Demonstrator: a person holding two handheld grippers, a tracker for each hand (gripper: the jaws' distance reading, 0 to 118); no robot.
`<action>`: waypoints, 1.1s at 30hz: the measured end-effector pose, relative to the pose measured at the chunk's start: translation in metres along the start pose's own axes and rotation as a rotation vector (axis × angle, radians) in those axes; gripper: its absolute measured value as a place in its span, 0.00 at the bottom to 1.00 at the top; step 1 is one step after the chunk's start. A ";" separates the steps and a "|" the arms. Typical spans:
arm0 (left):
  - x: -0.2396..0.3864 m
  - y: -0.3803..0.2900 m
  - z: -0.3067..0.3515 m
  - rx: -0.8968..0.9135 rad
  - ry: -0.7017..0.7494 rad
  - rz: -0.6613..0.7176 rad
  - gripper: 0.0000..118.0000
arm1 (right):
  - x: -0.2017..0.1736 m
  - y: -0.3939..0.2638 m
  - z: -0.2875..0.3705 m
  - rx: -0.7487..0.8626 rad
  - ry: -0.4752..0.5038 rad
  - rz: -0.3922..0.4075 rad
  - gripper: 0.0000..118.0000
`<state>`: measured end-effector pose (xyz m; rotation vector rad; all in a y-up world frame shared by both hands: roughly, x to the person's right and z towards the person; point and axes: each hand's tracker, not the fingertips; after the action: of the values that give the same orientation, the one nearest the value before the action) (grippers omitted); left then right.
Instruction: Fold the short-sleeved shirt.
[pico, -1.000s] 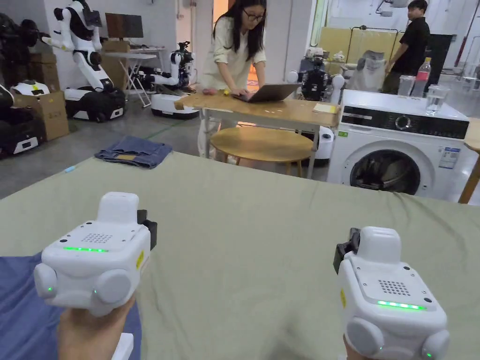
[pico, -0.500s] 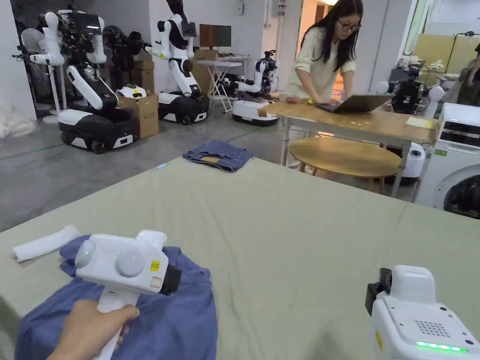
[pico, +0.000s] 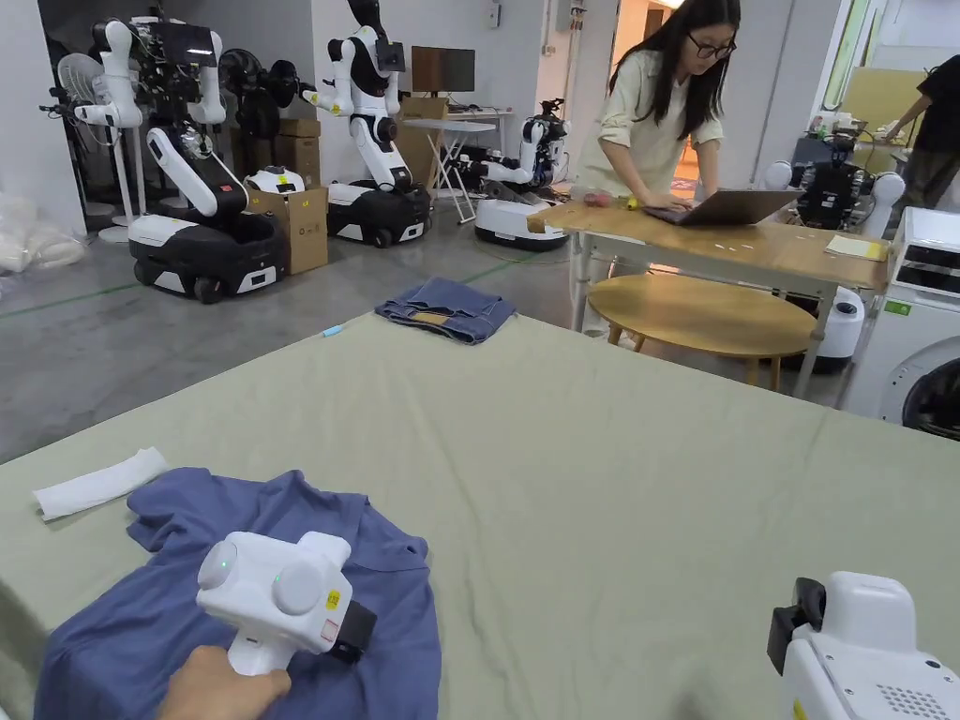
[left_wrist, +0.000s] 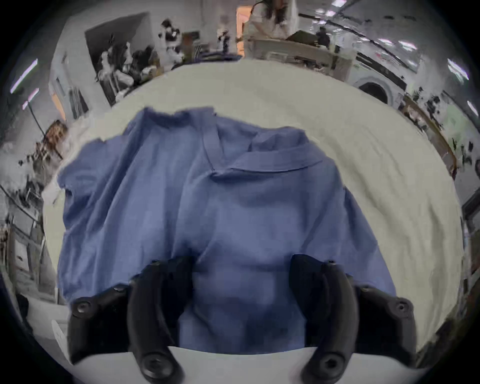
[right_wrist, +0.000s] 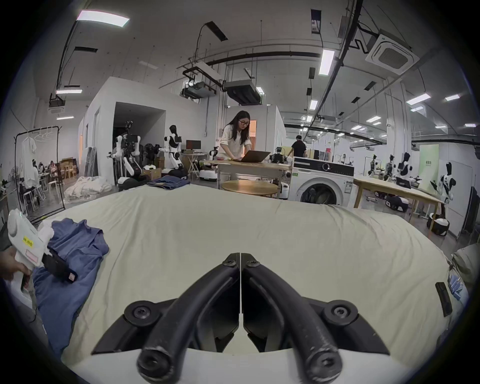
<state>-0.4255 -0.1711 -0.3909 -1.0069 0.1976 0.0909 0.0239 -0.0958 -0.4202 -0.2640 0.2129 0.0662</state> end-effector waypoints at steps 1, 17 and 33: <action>0.002 0.000 0.002 0.015 -0.017 0.002 0.12 | 0.001 -0.001 0.000 0.000 -0.002 -0.003 0.00; 0.055 0.073 0.130 0.411 -0.181 0.050 0.00 | 0.041 0.009 0.014 0.006 -0.064 -0.058 0.00; 0.333 0.170 0.244 0.602 -0.662 -0.339 0.00 | 0.149 0.013 0.075 0.051 -0.282 -0.129 0.00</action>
<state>-0.0983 0.1209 -0.4744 -0.3597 -0.5276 0.0457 0.1834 -0.0583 -0.3855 -0.2139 -0.0831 -0.0300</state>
